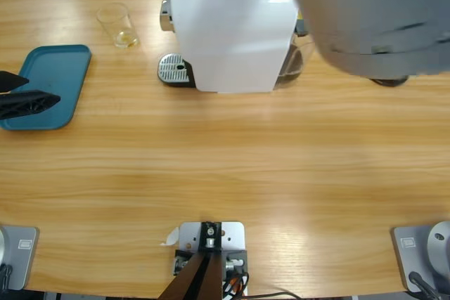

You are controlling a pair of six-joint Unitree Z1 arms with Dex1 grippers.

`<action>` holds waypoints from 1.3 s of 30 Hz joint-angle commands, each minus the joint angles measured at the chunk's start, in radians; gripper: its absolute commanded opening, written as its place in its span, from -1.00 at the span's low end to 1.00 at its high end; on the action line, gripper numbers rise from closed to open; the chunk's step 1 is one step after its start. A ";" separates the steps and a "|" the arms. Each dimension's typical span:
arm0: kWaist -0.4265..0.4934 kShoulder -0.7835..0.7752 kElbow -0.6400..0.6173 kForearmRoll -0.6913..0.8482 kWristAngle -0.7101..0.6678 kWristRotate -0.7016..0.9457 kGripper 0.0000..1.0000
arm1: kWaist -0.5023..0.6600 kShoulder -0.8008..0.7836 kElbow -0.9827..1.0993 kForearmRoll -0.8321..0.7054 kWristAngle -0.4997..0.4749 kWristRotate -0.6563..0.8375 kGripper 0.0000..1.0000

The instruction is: Pour coffee

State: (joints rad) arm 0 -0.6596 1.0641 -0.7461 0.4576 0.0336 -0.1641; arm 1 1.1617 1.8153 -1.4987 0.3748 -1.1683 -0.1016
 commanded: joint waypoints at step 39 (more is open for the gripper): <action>-0.009 -0.035 0.040 -0.013 -0.012 0.008 0.66 | 0.070 0.290 -0.194 0.034 -0.110 -0.108 -1.00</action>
State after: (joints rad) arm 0 -0.6597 1.0512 -0.7455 0.4539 0.0336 -0.1641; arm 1 1.2067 2.0014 -1.7040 0.3957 -1.2822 -0.2099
